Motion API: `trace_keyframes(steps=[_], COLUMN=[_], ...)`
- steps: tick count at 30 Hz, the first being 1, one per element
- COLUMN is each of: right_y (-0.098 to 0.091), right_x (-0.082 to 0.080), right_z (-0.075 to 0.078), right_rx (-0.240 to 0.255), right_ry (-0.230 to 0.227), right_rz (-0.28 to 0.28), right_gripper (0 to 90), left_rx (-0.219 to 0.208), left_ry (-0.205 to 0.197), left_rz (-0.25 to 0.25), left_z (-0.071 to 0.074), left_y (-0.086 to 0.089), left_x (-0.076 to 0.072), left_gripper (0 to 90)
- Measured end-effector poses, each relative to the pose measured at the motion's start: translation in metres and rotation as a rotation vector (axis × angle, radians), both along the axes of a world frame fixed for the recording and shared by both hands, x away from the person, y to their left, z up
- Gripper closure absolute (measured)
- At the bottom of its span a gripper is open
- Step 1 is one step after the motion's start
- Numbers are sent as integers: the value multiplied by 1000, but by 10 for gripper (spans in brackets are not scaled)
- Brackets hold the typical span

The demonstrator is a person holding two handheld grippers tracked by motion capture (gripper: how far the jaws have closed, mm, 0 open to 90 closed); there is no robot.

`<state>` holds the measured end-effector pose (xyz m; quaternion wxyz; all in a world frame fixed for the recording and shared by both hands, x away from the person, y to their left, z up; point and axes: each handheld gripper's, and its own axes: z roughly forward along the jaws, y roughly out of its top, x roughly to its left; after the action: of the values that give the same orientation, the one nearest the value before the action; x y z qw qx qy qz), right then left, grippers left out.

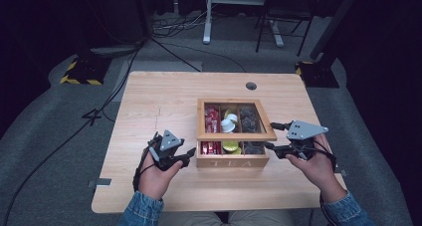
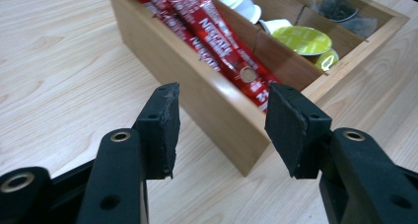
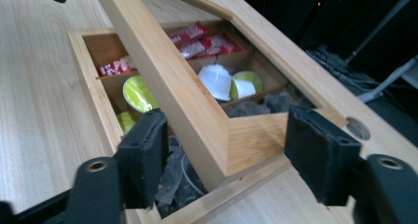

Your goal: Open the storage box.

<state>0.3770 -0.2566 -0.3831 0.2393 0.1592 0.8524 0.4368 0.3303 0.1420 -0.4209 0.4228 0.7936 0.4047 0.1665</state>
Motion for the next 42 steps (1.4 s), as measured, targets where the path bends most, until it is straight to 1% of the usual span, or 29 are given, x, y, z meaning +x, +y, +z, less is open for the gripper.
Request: trace_keyframes(steps=[3, 8, 9, 12, 15, 17, 19, 20, 24, 28, 32, 35, 36, 40, 42], right_y=[0, 0, 0, 0, 0, 0, 0, 0, 1, 1, 0, 0, 1, 3, 3], right_x=[2, 9, 10, 14, 18, 21, 27, 27, 34, 43, 54, 63, 65, 78, 85], right_z=[8, 20, 22, 29, 36, 39, 46, 46, 54, 60, 67, 73, 75, 82, 86], right_rx=[7, 30, 33, 46, 57, 60, 70, 70, 70, 96, 131, 145, 149, 152, 157], right_ry=[-14, -15, -15, -15, -9, -7, 2, 2, 2, 10, 11, 9, 8, 1, -5], right_rz=[12, 22, 21, 21, 16, 14, 3, 3, 0, -1, -5, -7, -8, -11, -15], right_gripper=[393, 433, 440, 460, 472, 479, 491, 491, 511, 517, 518, 520, 522, 522, 523], left_rx=[-2, 3, -3, 8, 41, 53, 52, 52, 62, 78, 85, 95, 100, 125, 147], left_ry=[6, 27, 32, 40, 44, 49, 57, 65, 88, 96, 102, 105, 113, 114, 115], left_rz=[24, 69, 80, 106, 138, 152, 169, 176, 201, 229, 239, 244, 248, 252, 248], left_z=[-1, -7, -9, -13, -18, -22, -27, -29, -39, -47, -55, -59, -60, -66, -69], left_y=[6, 22, 26, 34, 43, 49, 57, 59, 70, 77, 83, 87, 88, 92, 94], left_x=[-1, 1, 3, 7, 11, 14, 17, 18, 23, 24, 25, 22, 19, 13, 11], left_gripper=[473, 469, 468, 455, 431, 426, 422, 422, 393, 363, 350, 342, 338, 326, 319])
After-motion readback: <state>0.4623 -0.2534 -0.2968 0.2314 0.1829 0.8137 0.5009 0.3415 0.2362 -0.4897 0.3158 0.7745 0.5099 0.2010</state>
